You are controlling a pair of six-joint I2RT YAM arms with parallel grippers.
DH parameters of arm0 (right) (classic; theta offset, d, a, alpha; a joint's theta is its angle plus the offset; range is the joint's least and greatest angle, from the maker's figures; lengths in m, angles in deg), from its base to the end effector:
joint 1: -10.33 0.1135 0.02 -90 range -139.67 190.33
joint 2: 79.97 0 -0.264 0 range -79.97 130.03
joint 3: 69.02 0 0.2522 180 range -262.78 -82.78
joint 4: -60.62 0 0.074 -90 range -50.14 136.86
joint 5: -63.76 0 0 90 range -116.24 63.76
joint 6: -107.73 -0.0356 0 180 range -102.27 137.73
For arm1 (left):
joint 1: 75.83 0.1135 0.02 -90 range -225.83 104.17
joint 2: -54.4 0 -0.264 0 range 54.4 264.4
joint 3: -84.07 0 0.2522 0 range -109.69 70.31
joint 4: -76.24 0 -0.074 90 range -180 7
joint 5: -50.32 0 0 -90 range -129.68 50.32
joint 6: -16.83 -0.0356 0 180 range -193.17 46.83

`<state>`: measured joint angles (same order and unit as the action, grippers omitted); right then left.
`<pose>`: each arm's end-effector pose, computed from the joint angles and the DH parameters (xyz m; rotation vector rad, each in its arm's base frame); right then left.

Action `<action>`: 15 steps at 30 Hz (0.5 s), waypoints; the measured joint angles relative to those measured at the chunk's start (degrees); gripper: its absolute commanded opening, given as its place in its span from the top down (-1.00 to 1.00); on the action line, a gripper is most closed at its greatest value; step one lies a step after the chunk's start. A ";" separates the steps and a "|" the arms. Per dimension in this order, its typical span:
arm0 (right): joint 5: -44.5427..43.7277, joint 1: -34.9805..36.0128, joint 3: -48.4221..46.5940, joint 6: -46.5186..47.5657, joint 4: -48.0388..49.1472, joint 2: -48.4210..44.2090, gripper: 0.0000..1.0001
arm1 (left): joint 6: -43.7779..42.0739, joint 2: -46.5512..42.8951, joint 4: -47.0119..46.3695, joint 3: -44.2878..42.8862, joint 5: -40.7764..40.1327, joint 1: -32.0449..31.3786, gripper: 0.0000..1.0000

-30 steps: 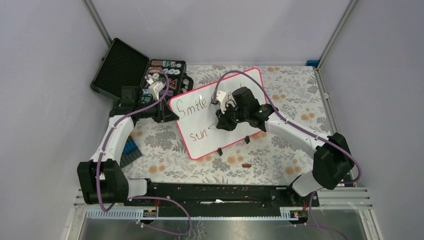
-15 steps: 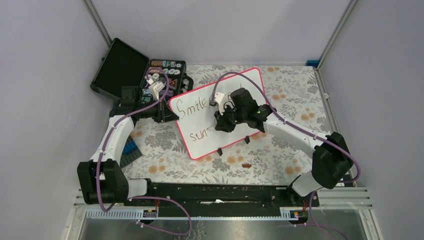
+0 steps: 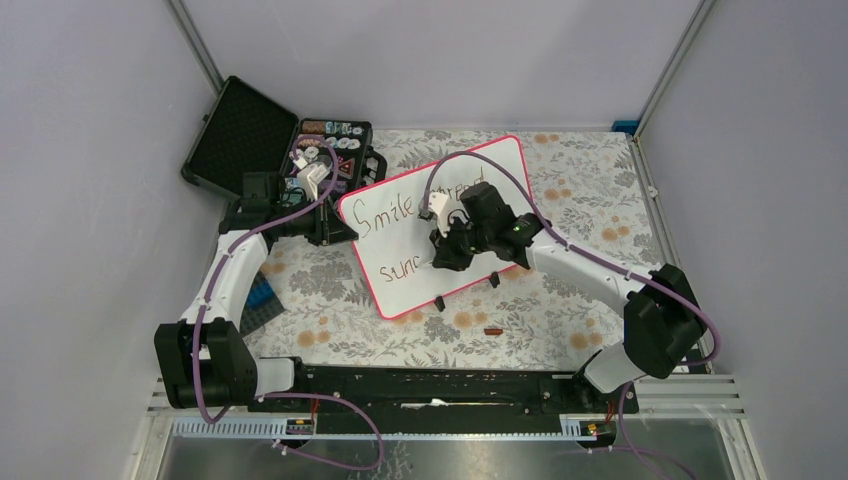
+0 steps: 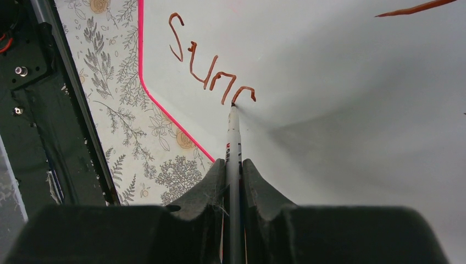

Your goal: Write a sentence on the whiteboard

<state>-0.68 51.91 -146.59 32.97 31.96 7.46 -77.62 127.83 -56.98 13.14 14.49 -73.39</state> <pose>0.2439 0.2369 0.2680 -1.2910 1.8678 0.7464 0.2595 -0.0178 0.2837 0.4515 2.1704 -1.0633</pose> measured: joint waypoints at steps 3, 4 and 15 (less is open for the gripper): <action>-0.07 -0.26 0.37 0.07 0.02 -0.39 1.00 | 0.00 0.00 -0.02 0.00 0.00 -0.02 1.00; -0.09 -0.39 0.57 0.11 0.02 -0.55 1.00 | 0.00 0.00 0.00 0.00 0.00 -0.02 1.00; 0.04 -0.96 2.62 0.42 -0.02 -1.46 1.00 | 0.00 0.00 0.00 0.00 0.00 -0.02 1.00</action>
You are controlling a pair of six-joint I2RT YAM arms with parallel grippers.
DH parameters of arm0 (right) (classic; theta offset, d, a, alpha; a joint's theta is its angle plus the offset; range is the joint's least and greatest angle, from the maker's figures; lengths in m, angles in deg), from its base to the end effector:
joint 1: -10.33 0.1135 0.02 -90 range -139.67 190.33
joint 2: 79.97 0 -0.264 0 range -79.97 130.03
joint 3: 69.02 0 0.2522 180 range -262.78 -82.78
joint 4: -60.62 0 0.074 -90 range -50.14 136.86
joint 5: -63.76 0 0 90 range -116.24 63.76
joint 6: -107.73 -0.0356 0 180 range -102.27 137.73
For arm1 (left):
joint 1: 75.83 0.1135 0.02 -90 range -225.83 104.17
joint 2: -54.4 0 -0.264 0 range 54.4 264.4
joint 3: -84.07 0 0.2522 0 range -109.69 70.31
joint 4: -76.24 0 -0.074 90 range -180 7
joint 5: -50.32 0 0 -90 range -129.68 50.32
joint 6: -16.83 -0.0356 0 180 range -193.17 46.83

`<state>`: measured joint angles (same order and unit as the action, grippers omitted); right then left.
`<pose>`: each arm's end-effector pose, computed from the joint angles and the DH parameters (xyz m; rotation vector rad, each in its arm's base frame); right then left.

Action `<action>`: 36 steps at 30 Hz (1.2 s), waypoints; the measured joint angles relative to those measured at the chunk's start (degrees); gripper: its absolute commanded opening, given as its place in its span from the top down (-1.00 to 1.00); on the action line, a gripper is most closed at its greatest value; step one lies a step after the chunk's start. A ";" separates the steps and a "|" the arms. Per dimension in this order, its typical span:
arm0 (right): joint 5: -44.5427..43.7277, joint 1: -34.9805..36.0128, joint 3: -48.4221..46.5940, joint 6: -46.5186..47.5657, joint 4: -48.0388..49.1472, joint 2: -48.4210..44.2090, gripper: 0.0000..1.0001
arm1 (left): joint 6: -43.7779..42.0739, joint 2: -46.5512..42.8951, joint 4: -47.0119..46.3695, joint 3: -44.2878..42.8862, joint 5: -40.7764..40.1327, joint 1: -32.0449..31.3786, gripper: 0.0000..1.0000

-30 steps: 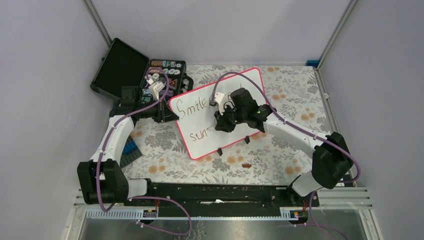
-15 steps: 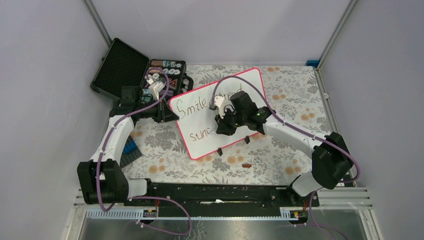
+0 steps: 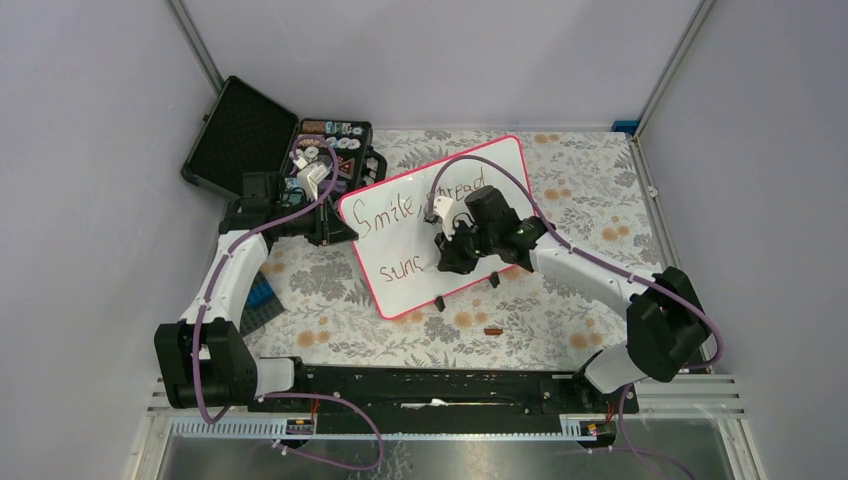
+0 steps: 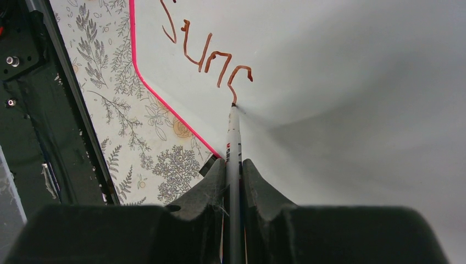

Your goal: Write a sentence on the whiteboard

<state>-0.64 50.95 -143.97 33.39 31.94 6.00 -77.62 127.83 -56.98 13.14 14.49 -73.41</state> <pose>0.2410 0.2269 0.2609 -1.2864 1.8909 0.7352 0.2595 -0.0179 0.2837 0.4519 2.1704 -1.0634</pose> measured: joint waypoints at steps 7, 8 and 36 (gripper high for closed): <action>0.37 0.48 -0.02 -0.02 0.00 0.17 1.00 | 0.00 0.00 0.00 0.00 0.02 0.00 1.00; 0.39 0.68 -0.02 -0.02 0.02 0.31 1.00 | 0.00 0.00 0.00 0.00 0.02 0.00 1.00; 3.48 -1.53 -4.15 0.39 -1.81 -1.86 1.00 | 0.00 0.00 0.02 0.00 0.02 -0.04 1.00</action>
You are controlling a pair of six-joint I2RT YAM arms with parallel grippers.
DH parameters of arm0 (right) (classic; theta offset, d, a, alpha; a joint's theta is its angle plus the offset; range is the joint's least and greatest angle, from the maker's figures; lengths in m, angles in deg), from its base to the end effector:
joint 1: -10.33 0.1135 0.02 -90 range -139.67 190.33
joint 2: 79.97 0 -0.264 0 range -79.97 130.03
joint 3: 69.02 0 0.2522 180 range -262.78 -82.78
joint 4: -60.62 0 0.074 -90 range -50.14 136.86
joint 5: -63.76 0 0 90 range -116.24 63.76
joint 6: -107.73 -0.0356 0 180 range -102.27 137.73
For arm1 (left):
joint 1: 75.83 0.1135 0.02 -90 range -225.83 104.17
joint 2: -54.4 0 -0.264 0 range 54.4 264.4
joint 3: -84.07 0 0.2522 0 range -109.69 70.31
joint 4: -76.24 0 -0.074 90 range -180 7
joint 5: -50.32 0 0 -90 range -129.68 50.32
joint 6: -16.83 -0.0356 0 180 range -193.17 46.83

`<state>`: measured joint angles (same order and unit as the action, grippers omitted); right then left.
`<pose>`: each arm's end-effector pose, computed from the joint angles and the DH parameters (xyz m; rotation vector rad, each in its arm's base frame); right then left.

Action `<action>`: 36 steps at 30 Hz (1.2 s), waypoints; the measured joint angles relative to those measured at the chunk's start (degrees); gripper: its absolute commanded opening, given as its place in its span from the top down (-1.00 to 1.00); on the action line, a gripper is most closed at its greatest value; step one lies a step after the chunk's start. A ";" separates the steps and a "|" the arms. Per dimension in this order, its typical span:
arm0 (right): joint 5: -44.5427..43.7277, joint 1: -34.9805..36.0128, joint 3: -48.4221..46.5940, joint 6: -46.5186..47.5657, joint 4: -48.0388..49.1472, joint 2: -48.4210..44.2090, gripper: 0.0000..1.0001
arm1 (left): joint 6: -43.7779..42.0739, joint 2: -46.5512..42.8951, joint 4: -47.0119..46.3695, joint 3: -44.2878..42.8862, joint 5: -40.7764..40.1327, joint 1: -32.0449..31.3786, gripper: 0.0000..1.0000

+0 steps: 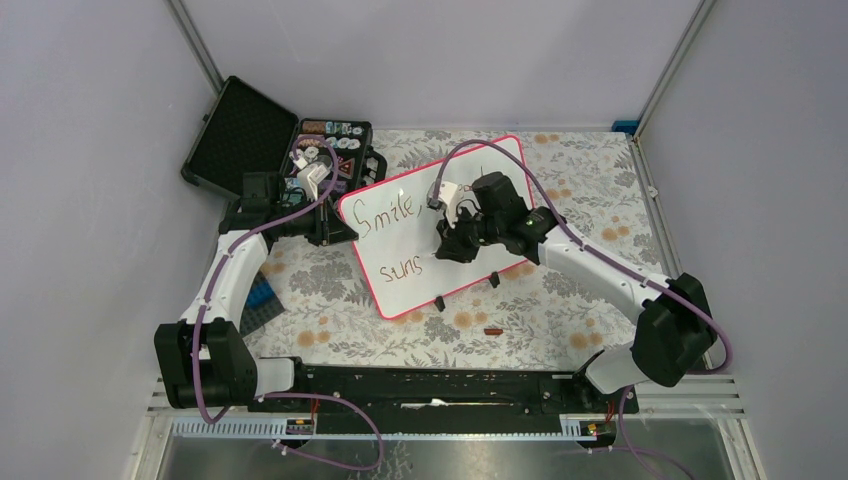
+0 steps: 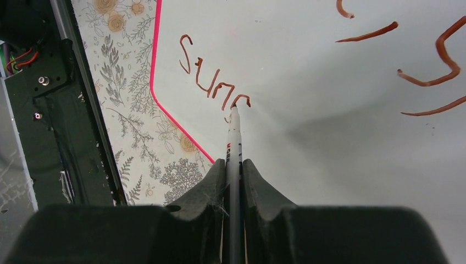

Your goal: Write a sentence on the whiteboard

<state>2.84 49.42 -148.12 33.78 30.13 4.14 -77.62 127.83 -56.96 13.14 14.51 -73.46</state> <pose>0.2450 0.2213 0.2930 -1.2714 1.8038 0.7809 0.2595 -0.0182 0.2836 0.4528 2.1706 -1.0645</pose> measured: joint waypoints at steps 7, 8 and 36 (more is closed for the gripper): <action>-1.29 -0.28 -1.25 0.20 -0.37 0.55 1.00 | 0.00 0.00 0.00 0.00 0.00 0.00 1.00; -1.44 -0.37 -1.36 0.20 -0.39 0.68 1.00 | 0.00 0.00 0.00 0.00 0.00 -0.02 1.00; -2.64 -1.25 -2.19 0.87 -0.59 2.69 1.00 | 0.00 0.00 -0.02 0.00 -0.02 -0.07 1.00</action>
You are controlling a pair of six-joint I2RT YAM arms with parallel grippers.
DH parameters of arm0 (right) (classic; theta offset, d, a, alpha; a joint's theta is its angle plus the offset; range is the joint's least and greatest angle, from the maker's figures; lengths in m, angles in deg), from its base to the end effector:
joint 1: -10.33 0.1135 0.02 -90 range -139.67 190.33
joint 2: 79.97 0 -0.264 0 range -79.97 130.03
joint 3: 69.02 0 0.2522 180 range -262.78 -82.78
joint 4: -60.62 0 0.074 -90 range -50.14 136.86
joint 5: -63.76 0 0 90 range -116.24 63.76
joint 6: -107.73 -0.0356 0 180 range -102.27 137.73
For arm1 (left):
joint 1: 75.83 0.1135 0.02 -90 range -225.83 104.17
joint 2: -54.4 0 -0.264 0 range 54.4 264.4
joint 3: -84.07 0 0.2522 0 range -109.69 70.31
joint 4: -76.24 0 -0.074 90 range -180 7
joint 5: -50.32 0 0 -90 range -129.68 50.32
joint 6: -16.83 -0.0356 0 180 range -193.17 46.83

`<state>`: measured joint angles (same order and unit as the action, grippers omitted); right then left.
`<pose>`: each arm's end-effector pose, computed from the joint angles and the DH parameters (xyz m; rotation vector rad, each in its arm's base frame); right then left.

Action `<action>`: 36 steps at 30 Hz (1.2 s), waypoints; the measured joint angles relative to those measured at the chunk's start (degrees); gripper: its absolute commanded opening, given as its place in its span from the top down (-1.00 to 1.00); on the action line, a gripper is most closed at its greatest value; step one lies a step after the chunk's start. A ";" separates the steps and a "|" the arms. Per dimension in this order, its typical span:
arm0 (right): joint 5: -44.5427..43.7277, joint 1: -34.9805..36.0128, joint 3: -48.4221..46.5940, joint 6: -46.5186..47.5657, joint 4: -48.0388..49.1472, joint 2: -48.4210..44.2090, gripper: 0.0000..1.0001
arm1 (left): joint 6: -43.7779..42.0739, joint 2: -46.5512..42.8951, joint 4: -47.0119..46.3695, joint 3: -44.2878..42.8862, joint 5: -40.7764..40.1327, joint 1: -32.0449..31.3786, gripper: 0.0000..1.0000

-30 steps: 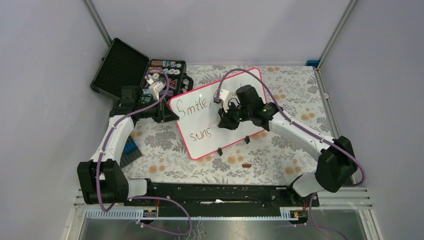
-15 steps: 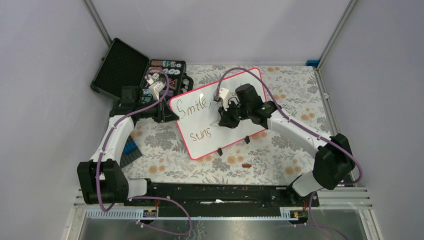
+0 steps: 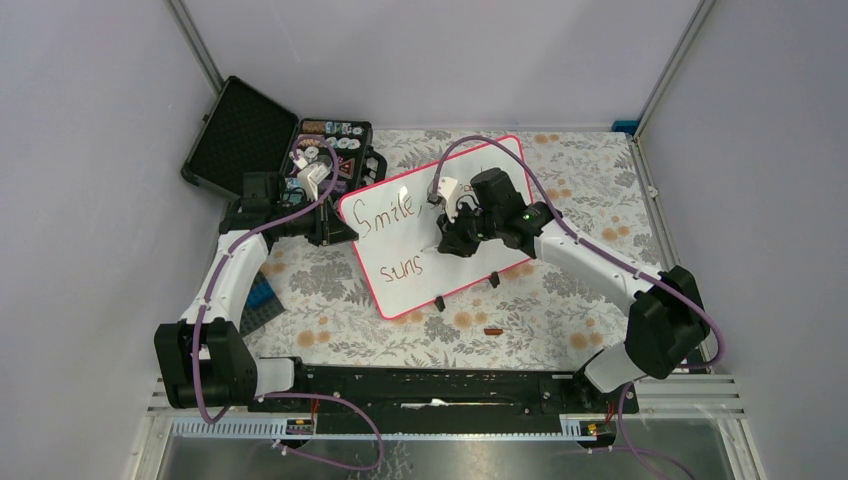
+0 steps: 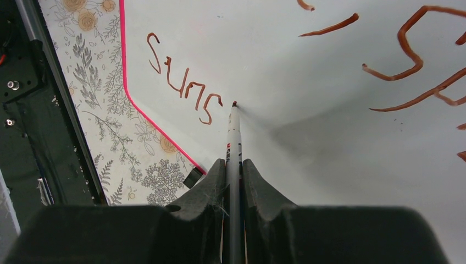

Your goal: Write a sentence on the whiteboard

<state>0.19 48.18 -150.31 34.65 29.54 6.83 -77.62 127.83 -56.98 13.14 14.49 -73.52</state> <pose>0.2598 0.2219 0.2898 -1.2467 1.8399 0.7113 0.2595 -0.0184 0.2837 0.4540 2.1704 -1.0645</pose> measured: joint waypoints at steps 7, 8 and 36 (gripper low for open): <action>1.14 0.00 2.89 -0.02 0.00 0.00 1.00 | 0.00 0.00 0.00 0.00 -0.09 0.00 1.00; 1.31 0.00 3.34 -0.04 0.00 0.00 1.00 | 0.00 0.00 0.00 0.00 -0.11 0.00 1.00; 1.57 0.00 3.26 -0.13 0.00 -0.07 1.00 | 0.00 0.00 0.00 0.00 -0.11 0.00 1.00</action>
<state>1.77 48.18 -147.05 34.52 29.54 6.77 -77.62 127.83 -56.98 13.14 14.38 -73.52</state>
